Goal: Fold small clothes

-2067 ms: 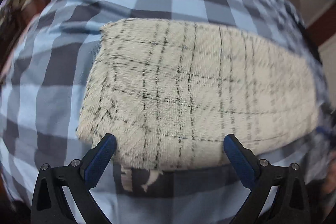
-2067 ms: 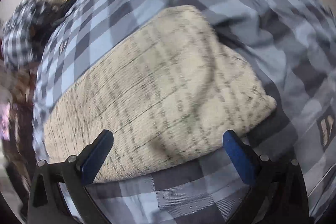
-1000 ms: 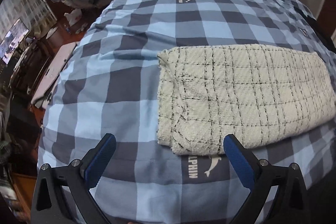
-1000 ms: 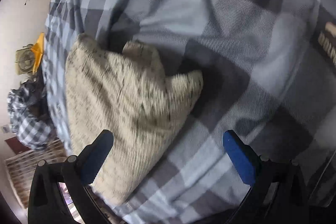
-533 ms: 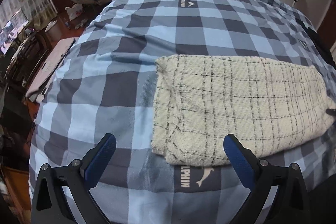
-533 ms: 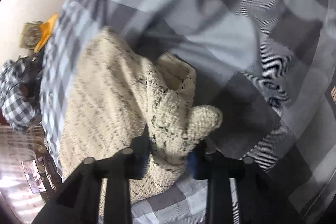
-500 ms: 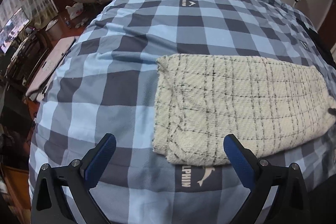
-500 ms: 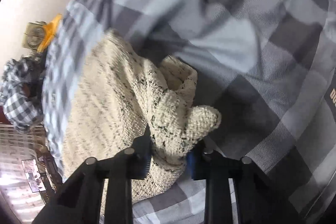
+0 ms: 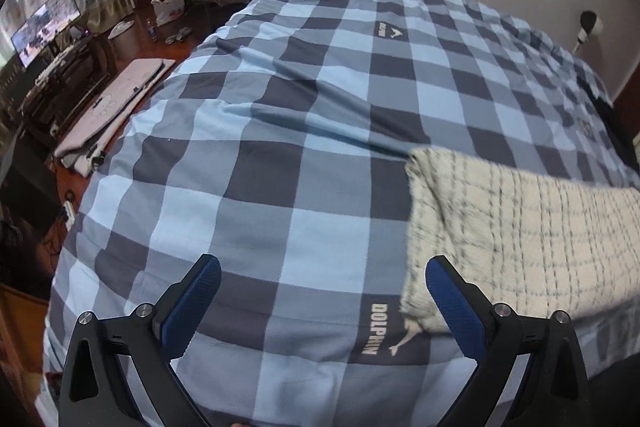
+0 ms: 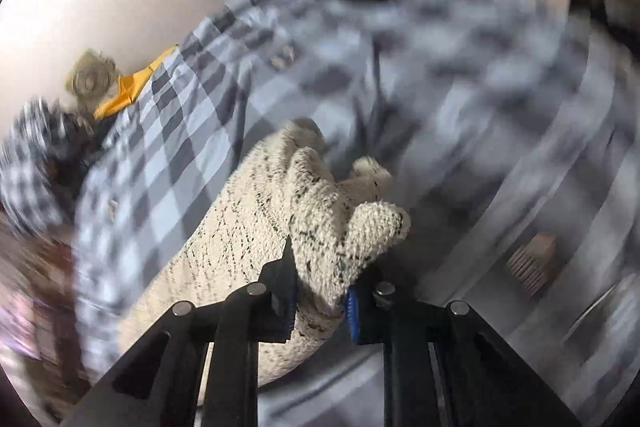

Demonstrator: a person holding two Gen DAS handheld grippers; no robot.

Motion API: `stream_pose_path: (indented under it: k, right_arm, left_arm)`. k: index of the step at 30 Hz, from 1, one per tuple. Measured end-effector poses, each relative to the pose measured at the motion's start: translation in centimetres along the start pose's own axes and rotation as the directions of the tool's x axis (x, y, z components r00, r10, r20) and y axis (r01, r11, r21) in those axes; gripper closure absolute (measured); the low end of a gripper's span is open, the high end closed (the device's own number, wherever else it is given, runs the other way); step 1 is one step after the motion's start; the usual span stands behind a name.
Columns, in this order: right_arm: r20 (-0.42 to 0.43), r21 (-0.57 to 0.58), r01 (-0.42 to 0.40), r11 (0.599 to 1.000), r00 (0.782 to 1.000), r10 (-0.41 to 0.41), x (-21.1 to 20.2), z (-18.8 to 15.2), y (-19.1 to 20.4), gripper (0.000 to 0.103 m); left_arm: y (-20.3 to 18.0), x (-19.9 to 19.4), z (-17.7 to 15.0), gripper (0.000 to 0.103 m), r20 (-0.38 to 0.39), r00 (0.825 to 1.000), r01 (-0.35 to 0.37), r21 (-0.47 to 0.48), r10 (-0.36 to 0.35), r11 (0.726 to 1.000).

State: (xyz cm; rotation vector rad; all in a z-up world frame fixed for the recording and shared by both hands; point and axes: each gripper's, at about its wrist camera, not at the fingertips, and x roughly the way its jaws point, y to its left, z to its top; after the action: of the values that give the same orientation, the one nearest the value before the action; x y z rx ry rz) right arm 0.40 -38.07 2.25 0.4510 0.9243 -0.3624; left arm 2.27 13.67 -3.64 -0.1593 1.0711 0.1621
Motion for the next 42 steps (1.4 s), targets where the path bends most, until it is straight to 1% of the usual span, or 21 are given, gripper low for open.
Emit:
stream_pose_path:
  k: [2, 5, 8, 10, 15, 17, 21, 22, 26, 28, 30, 31, 33, 34, 36, 37, 38, 39, 40, 41, 42]
  right_arm:
    - [0.04, -0.06, 0.001, 0.998, 0.999, 0.002, -1.0, 0.5, 1.8, 0.089]
    - [0.098, -0.184, -0.019, 0.983, 0.994, 0.037, -2.4, 0.1, 6.8, 0.088]
    - [0.19, -0.393, 0.008, 0.92, 0.979, 0.072, -4.2, -2.5, 14.0, 0.088]
    - [0.214, -0.519, 0.011, 0.855, 0.97, 0.118, -4.5, -5.4, 18.8, 0.088]
    - [0.159, -0.716, -0.018, 0.698, 0.969, 0.188, -2.1, -13.9, 27.7, 0.087]
    - [0.124, -0.756, -0.031, 0.654, 0.974, 0.19, -0.2, -16.3, 29.7, 0.087]
    - [0.063, -0.814, -0.051, 0.579, 0.983, 0.175, 3.6, -20.6, 31.5, 0.087]
    - [0.055, -0.829, -0.056, 0.556, 0.982, 0.181, 4.0, -21.5, 31.7, 0.087]
    - [-0.021, -0.852, -0.154, 0.5, 0.965, 0.261, 3.1, -22.8, 31.7, 0.087]
    - [-0.078, -0.85, -0.222, 0.478, 0.95, 0.303, 3.3, -23.1, 31.9, 0.087]
    - [-0.097, -0.858, -0.241, 0.453, 0.943, 0.318, 3.9, -23.5, 32.0, 0.088]
    - [-0.108, -0.859, -0.254, 0.444, 0.939, 0.327, 4.2, -24.0, 32.0, 0.088]
    - [-0.147, -0.848, -0.302, 0.437, 0.924, 0.352, 4.5, -24.3, 31.5, 0.087]
    - [-0.168, -0.84, -0.328, 0.433, 0.915, 0.366, 4.6, -24.4, 31.3, 0.087]
    - [-0.185, -0.834, -0.353, 0.425, 0.903, 0.388, 4.7, -24.5, 30.8, 0.087]
    - [-0.187, -0.834, -0.358, 0.421, 0.899, 0.396, 4.8, -24.6, 30.7, 0.087]
    - [-0.192, -0.831, -0.367, 0.418, 0.895, 0.403, 4.8, -24.7, 30.4, 0.087]
    - [-0.203, -0.826, -0.381, 0.416, 0.889, 0.411, 4.9, -24.6, 30.2, 0.087]
    - [-0.218, -0.815, -0.401, 0.418, 0.881, 0.419, 5.1, -24.4, 30.1, 0.086]
    - [-0.238, -0.799, -0.427, 0.425, 0.872, 0.428, 5.2, -24.1, 29.9, 0.082]
    - [-0.262, -0.773, -0.46, 0.437, 0.858, 0.441, 5.2, -23.7, 29.7, 0.081]
  left_arm:
    - [0.0, -0.2, 0.1, 0.0, 0.006, 1.0, 0.018, -0.011, -0.018, 1.0]
    - [-0.1, -0.4, 0.4, 0.0, 0.015, 1.0, 0.027, -0.019, -0.027, 0.999]
    - [0.2, -0.6, 0.7, 0.0, 0.031, 0.999, 0.019, -0.031, -0.018, 0.999]
    - [0.6, -0.7, 0.9, 0.0, 0.035, 0.999, 0.016, -0.052, -0.014, 0.999]
    - [2.6, -1.3, 1.7, 0.0, 0.056, 0.997, 0.053, -0.151, -0.045, 0.987]
    - [3.7, -1.6, 2.0, 0.0, 0.076, 0.996, 0.063, -0.192, -0.049, 0.979]
    - [5.5, -1.9, 2.4, 0.0, 0.13, 0.991, 0.017, -0.27, 0.019, 0.963]
    - [5.8, -1.8, 2.5, 0.0, 0.131, 0.991, 0.022, -0.286, 0.016, 0.958]
    - [6.2, -1.1, 3.3, 0.0, 0.135, 0.987, 0.125, -0.32, -0.085, 0.939]
    - [5.9, -1.3, 3.9, 0.0, 0.181, 0.971, 0.209, -0.318, -0.157, 0.925]
    - [5.3, -1.3, 5.0, 0.0, 0.213, 0.951, 0.282, -0.291, -0.225, 0.914]
    - [4.7, -1.0, 6.0, 0.0, 0.211, 0.933, 0.341, -0.256, -0.292, 0.905]
    - [3.3, -0.2, 7.3, 0.0, 0.176, 0.912, 0.402, -0.2, -0.371, 0.893]
    - [2.1, 0.5, 8.0, 0.0, 0.143, 0.909, 0.41, -0.157, -0.39, 0.898]
    - [-0.7, 1.7, 8.6, 0.0, 0.09, 0.929, 0.366, -0.063, -0.36, 0.928]
    - [-1.9, 2.3, 8.6, 0.0, 0.067, 0.929, 0.367, -0.025, -0.365, 0.93]
    - [-3.3, 2.9, 8.5, 0.0, 0.033, 0.918, 0.395, 0.013, -0.395, 0.919]
    - [-4.9, 3.7, 8.3, 0.0, -0.017, 0.893, 0.449, 0.043, -0.449, 0.892]
    - [-6.6, 4.9, 7.9, 0.0, -0.088, 0.858, 0.511, 0.062, -0.506, 0.857]
    - [-7.9, 5.9, 7.6, 0.0, -0.141, 0.838, 0.54, 0.07, -0.527, 0.839]
    - [-9.5, 7.4, 7.1, 0.0, -0.201, 0.831, 0.542, 0.084, -0.519, 0.836]
